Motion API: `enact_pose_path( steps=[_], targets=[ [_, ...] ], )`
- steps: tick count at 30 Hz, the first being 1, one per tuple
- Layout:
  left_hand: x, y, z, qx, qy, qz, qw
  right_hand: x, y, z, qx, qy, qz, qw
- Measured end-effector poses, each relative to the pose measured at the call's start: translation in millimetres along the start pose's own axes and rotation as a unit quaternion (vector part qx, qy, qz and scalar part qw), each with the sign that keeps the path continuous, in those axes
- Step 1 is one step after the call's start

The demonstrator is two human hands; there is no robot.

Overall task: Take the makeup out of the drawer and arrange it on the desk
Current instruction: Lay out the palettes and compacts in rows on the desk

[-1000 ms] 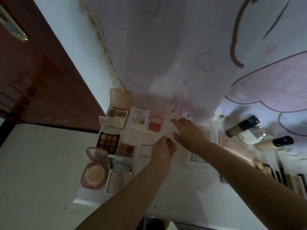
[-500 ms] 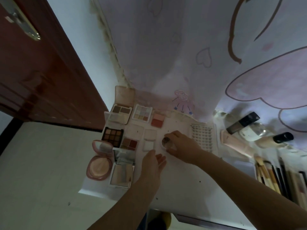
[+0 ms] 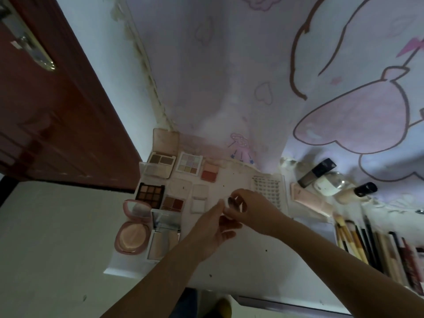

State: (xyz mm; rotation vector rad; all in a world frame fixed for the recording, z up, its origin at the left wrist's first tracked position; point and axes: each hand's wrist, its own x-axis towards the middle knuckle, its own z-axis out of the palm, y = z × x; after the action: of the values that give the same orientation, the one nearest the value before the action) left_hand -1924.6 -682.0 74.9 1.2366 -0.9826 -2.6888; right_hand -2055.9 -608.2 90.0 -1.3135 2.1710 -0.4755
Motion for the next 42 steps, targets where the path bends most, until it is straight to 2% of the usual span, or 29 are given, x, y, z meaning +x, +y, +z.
enact_pose_path(
  steps=[3, 6, 10, 12, 16, 19, 25, 29, 32, 35, 38, 39, 42],
  targets=[
    [-6.2, 2.0, 8.4, -0.010, -0.063, -0.020, 0.998, -17.8, 1.0, -10.7, 0.012, 0.011, -0.013, 1.000],
    [-8.1, 1.6, 17.6, 0.011, -0.095, -0.027, 0.995, -30.7, 3.4, -18.8, 0.011, 0.022, -0.036, 0.999],
    [-10.8, 6.5, 19.9, 0.033, -0.122, -0.081, 0.989, -40.6, 12.3, -26.9, -0.048, -0.020, -0.078, 0.996],
    [-11.8, 10.5, 17.2, 0.029, -0.150, -0.109, 0.982, -42.5, 13.8, -32.0, -0.035, -0.039, -0.098, 0.994],
    [-5.9, 16.1, 10.9, -0.032, -0.176, -0.171, 0.969, -39.2, 13.6, -45.1, 0.020, -0.061, -0.117, 0.991],
    [0.4, 15.2, 0.5, -0.126, -0.147, -0.204, 0.960, -34.6, 18.8, -53.5, 0.043, -0.061, -0.112, 0.991],
    [16.6, 13.4, -5.2, -0.095, -0.064, -0.029, 0.993, 3.7, 48.6, -37.6, 0.214, 0.020, 0.045, 0.976],
    [36.6, 18.0, -11.6, -0.001, -0.010, 0.099, 0.995, 52.6, 60.2, -9.6, 0.161, 0.081, 0.081, 0.980],
    [50.5, 20.3, -10.9, 0.110, 0.054, 0.163, 0.979, 84.2, 63.3, 9.7, 0.033, 0.115, 0.070, 0.990],
    [65.2, 26.3, -2.5, 0.245, 0.124, 0.228, 0.934, 94.2, 71.6, 19.5, -0.110, 0.154, 0.089, 0.978],
    [83.9, 32.4, 12.6, 0.398, 0.164, 0.288, 0.856, 95.7, 81.4, 22.3, -0.155, 0.171, 0.116, 0.966],
    [90.5, 34.3, 16.8, 0.464, 0.195, 0.309, 0.807, 96.9, 83.6, 21.9, -0.160, 0.174, 0.126, 0.964],
    [111.3, 33.5, 20.4, 0.646, 0.304, 0.382, 0.586, 100.2, 86.9, 17.6, -0.168, 0.172, 0.147, 0.960]
  ],
)
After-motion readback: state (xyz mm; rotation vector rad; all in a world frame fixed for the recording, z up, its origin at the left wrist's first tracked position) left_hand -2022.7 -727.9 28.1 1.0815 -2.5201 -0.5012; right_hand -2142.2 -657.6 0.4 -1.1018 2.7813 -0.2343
